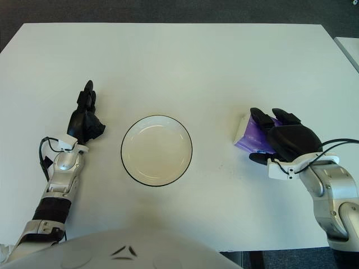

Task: Put the tissue paper into the plate.

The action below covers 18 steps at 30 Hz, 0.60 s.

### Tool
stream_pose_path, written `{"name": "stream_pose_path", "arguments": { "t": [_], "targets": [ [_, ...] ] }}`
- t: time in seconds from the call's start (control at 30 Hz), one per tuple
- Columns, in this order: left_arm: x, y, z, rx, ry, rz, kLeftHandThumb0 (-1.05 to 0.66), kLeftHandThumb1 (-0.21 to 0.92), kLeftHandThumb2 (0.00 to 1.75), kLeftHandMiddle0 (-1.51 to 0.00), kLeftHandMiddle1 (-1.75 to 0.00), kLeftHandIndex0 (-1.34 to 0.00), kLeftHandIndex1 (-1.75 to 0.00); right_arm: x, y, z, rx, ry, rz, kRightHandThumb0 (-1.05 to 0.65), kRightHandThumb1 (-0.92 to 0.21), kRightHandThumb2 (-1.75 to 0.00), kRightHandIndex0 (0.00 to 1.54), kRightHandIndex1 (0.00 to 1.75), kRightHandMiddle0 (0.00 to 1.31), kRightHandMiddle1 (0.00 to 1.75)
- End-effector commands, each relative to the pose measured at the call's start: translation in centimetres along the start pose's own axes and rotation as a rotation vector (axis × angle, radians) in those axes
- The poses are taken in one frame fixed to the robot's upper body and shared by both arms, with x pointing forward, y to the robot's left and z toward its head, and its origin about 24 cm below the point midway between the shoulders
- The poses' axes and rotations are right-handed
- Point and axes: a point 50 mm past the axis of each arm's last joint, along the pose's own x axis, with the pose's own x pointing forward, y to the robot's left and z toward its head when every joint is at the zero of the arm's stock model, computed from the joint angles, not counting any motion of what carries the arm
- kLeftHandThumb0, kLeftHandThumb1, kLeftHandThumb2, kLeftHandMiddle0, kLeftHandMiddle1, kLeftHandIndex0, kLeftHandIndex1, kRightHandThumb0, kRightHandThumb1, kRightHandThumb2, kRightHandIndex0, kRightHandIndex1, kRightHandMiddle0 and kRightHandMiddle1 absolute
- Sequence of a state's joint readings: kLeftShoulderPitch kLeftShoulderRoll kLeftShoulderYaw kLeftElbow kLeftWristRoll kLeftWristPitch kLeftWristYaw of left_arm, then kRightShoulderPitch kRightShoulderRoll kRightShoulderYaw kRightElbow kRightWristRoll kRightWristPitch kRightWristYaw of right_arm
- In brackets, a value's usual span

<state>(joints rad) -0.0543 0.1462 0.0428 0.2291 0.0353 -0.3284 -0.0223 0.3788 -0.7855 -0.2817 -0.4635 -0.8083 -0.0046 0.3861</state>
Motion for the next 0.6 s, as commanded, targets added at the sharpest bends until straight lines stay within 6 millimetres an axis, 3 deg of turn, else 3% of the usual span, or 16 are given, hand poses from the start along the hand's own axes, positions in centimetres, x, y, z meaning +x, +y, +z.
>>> {"name": "stream_pose_path", "arguments": {
  "t": [0.0, 0.57],
  "targets": [
    [-2.5, -0.1, -3.1, -0.015, 0.186, -0.006, -0.99, 0.92, 1.26, -0.04, -0.01, -0.01, -0.03, -0.9, 0.2, 0.2, 0.019, 0.049, -0.004, -1.05, -0.92, -0.57, 0.00, 0.00, 0.00, 0.00],
    [-2.7, -0.1, -2.7, -0.003, 0.185, 0.007, -0.98, 0.92, 1.26, -0.06, -0.01, 0.00, -0.08, -2.1, 1.7, 1.1, 0.052, 0.172, -0.058, -1.05, -0.92, -0.68, 0.01, 0.00, 0.00, 0.00]
  ]
}}
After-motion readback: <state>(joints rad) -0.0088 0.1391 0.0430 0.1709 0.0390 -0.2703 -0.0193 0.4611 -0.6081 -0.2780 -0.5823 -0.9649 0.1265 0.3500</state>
